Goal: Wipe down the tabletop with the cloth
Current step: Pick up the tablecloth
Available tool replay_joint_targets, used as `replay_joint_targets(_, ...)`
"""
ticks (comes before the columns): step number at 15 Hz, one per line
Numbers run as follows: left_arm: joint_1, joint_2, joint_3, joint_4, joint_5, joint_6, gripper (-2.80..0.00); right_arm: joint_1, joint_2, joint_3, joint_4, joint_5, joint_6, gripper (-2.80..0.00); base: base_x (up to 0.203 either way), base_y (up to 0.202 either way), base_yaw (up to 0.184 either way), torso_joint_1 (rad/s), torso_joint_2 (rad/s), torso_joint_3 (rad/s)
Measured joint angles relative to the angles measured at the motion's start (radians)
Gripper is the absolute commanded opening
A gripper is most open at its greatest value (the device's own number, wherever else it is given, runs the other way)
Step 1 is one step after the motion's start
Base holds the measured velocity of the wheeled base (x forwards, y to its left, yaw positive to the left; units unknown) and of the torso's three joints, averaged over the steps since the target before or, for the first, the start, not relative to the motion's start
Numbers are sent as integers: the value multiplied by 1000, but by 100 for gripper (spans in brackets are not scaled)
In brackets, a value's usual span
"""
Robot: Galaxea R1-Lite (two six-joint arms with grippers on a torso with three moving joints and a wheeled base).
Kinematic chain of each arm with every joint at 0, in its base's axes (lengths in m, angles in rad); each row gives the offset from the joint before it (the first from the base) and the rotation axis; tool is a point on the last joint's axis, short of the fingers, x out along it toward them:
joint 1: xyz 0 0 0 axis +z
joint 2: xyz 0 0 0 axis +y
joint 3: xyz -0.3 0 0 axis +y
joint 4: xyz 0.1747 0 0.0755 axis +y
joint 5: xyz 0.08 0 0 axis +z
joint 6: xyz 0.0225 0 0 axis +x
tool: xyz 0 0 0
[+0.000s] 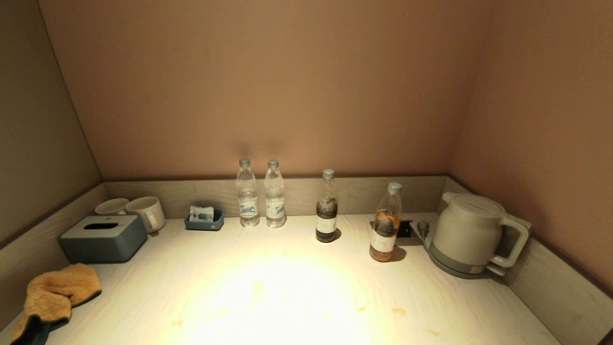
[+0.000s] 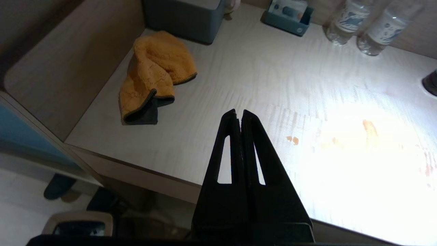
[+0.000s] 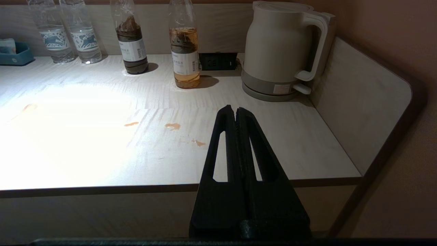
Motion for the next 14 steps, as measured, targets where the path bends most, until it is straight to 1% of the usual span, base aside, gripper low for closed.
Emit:
replay_joint_targets(3, 58, 367, -84, -79, 17, -81, -280, 1, 0, 0, 0, 0, 0, -280, 0, 0, 0, 0, 0, 0)
replay_joint_targets(5, 118, 616, -156, -131, 26, -131, -280, 1, 0, 0, 0, 0, 0, -280, 0, 0, 0, 0, 0, 0)
replay_joint_targets(7, 187, 798, -231, -173, 34, -171, -280, 1, 0, 0, 0, 0, -1, -280, 0, 0, 0, 0, 0, 0)
replay_joint_targets(10, 244, 966, -299, -200, 42, -181, -280, 1, 0, 0, 0, 0, 0, -280, 0, 0, 0, 0, 0, 0)
replay_joint_targets(13, 257, 1051, -317, -252, 44, -173, -280, 1, 0, 0, 0, 0, 0, -280, 0, 0, 0, 0, 0, 0)
replay_joint_targets(14, 259, 1065, -317, -254, 44, -173, -280, 1, 0, 0, 0, 0, 0, -280, 0, 0, 0, 0, 0, 0)
